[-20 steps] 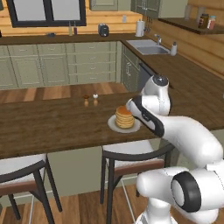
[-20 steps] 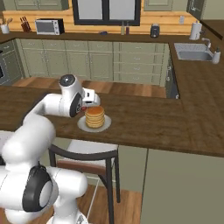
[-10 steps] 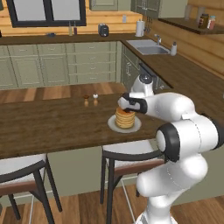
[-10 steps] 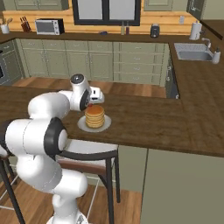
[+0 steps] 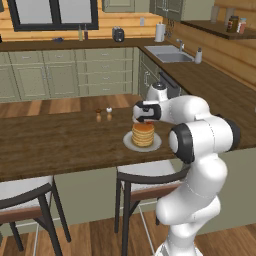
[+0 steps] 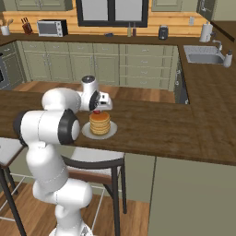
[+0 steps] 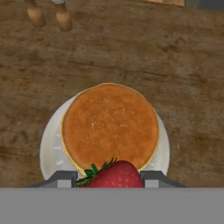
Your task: Take the strawberry from the fridge and place it on top of the pancake, located on the dining counter.
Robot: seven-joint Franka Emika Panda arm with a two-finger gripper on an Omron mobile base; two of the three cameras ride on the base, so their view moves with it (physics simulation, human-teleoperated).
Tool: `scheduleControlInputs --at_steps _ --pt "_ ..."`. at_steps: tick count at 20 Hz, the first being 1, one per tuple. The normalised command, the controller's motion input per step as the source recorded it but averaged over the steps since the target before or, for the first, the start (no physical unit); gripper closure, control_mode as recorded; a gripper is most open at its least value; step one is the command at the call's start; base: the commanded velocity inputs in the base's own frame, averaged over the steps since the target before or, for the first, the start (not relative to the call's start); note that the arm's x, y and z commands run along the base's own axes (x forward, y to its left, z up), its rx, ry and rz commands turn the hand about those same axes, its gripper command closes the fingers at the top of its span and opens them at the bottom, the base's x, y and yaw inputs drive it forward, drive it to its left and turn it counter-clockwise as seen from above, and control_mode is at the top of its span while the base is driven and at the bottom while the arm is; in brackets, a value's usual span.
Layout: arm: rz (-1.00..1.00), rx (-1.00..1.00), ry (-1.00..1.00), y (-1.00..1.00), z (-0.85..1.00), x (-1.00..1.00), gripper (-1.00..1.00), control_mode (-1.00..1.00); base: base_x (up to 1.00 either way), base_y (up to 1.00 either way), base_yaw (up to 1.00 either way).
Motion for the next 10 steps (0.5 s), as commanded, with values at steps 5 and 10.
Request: scheduleControlInputs --at_steps 5,10 --pt "0.00 0.00 0.01 0.00 -0.14 0.27 1.00 -1.00 0.00 0.00 0.00" --pt "0.00 -0.02 0.00 0.00 -0.22 0.14 1.00 -1.00 0.00 0.00 0.00"
